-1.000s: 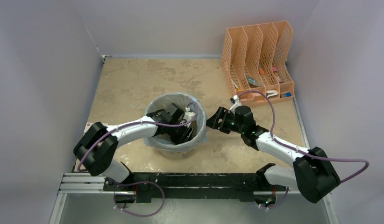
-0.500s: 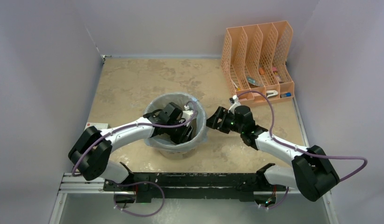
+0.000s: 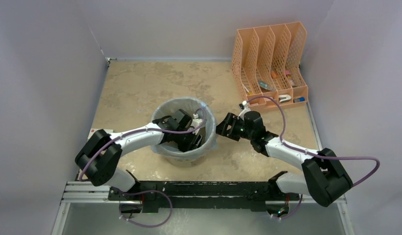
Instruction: Put the trash bags into the trash bin
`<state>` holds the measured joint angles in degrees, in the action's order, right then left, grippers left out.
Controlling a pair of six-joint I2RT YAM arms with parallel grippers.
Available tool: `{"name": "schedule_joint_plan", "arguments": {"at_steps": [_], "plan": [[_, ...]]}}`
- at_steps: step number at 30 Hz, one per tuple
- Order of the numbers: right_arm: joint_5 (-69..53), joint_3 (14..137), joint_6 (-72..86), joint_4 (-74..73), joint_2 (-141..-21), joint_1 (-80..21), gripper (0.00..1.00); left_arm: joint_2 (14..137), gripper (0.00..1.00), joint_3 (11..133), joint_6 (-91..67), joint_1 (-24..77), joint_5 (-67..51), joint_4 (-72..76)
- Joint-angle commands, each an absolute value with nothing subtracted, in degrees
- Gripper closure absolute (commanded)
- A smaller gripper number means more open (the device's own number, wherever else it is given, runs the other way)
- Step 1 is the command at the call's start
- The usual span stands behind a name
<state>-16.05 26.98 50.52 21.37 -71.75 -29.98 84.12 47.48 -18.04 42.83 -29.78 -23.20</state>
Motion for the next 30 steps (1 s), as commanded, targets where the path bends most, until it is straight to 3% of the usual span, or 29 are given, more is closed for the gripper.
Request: {"name": "schedule_joint_plan", "arguments": {"at_steps": [1,5,10,11,19,30], "plan": [[-17.0,27.7,50.2,23.4,-71.9,-30.2,0.24,87.6,0.48,46.3,-19.8,43.0,-33.3,-22.2],[-17.4,27.7,50.4,24.1,-72.6,-30.2,0.24,91.2,0.43,46.9,-20.5,43.1,-33.1,-22.0],[-17.0,27.7,50.1,23.1,-71.7,-30.1,0.23,87.5,0.15,47.7,-20.4,43.1,-32.6,-22.6],[-16.8,27.8,50.1,22.8,-71.4,-30.1,0.23,86.5,0.13,48.3,-20.1,43.1,-32.5,-23.7],[-16.4,28.3,49.9,21.7,-70.5,-30.1,0.22,80.4,0.09,52.3,-18.4,43.0,-31.2,-31.4],[-16.6,28.5,49.5,21.8,-70.6,-30.1,0.22,75.8,0.09,53.0,-17.9,43.1,-39.2,-34.4]]}}
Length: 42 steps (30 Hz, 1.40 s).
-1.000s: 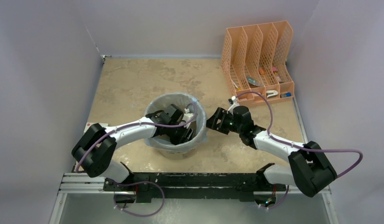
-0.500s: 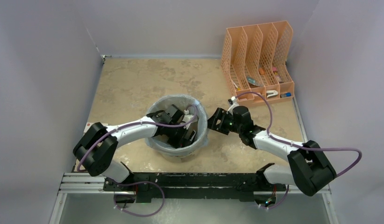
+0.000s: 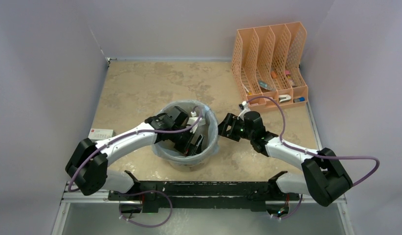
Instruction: Put the trash bags into the trash bin
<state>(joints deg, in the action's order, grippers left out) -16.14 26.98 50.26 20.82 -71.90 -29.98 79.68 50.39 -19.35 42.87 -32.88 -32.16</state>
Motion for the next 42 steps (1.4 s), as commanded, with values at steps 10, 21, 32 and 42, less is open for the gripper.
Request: {"name": "schedule_joint_plan", "arguments": {"at_steps": [10,21,32,42], "plan": [[-16.9,28.4,49.5,22.3,-71.4,-30.1,0.21,79.5,0.05,52.3,-20.5,43.1,-39.4,-36.9],[-14.7,27.9,50.0,20.6,-70.0,-30.2,0.20,89.7,0.08,47.1,-27.9,45.1,-32.4,-23.8],[-1.0,29.9,51.7,13.0,-61.6,-28.2,0.14,97.2,0.14,54.7,-27.5,45.3,-28.7,-14.1],[-9.4,29.5,49.2,14.3,-65.4,-24.3,0.14,98.2,0.13,60.0,-23.6,45.4,-27.2,-21.2]]}}
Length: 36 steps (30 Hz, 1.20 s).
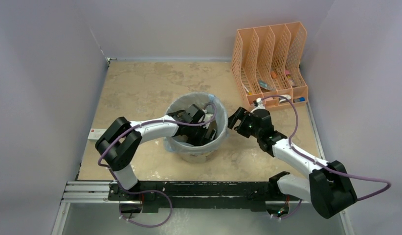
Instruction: Put the trash bags into the trash bin
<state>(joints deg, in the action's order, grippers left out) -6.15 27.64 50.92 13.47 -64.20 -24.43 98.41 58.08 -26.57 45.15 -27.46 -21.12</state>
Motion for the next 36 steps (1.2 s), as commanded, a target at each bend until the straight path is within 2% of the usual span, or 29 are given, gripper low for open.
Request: {"name": "schedule_joint_plan", "arguments": {"at_steps": [1,18,28,33,36], "plan": [[-9.9,29.3,49.2,14.7,-66.1,-24.3,0.14,97.7,0.13,59.8,-23.4,45.4,-27.6,-21.5],[-11.6,27.4,49.9,16.8,-69.8,-24.3,0.18,89.7,0.14,61.3,-18.2,45.3,-32.9,-29.2],[-12.5,26.4,50.0,18.1,-71.5,-24.3,0.18,83.3,0.11,65.0,-17.4,45.3,-33.9,-30.5],[-12.0,26.4,49.9,17.8,-70.5,-24.3,0.18,78.1,0.09,66.7,-17.9,45.3,-29.5,-29.5],[-12.2,26.4,49.7,17.8,-69.8,-24.3,0.17,71.5,0.06,64.0,-19.8,45.3,-25.7,-23.6]]}}
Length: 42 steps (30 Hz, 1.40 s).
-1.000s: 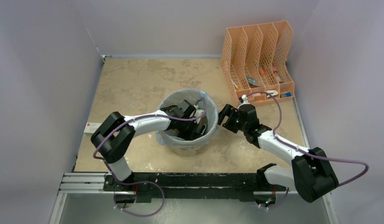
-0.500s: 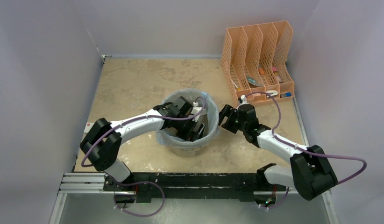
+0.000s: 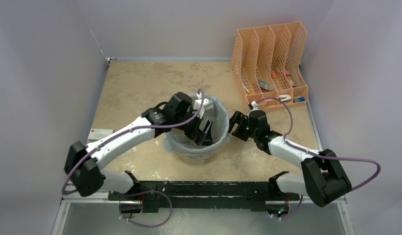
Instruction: Put the trash bags into the trash bin
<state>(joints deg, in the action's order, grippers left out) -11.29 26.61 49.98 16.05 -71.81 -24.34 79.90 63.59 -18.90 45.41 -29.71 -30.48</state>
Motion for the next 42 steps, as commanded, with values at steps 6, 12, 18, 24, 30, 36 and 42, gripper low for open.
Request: {"name": "schedule_joint_plan", "arguments": {"at_steps": [6,12,18,24,30,36,42], "plan": [[-11.6,27.1,48.9,16.5,-67.3,-24.3,0.17,63.7,0.03,65.0,-20.7,45.3,-16.4,-23.1],[-9.8,27.6,48.8,15.2,-65.0,-24.3,0.17,58.6,0.01,68.1,-21.0,45.3,-6.5,-25.4],[-9.1,28.0,48.4,14.2,-64.3,-24.3,0.17,52.6,0.00,67.4,-28.2,45.3,16.2,-31.8],[-7.6,27.4,49.2,15.5,-62.5,-24.3,0.17,48.3,0.00,63.9,-38.4,41.4,29.7,-41.2],[-7.8,27.6,49.5,16.1,-62.1,-24.3,0.18,49.2,0.00,59.3,-36.9,21.3,9.3,-41.1],[-9.1,27.4,49.3,15.2,-62.0,-24.3,0.18,50.0,0.00,53.9,-37.5,9.4,-6.3,-38.5],[-9.4,27.5,49.4,14.6,-61.2,-24.3,0.18,45.9,0.00,41.9,-44.9,7.3,-17.0,-33.8]]}}
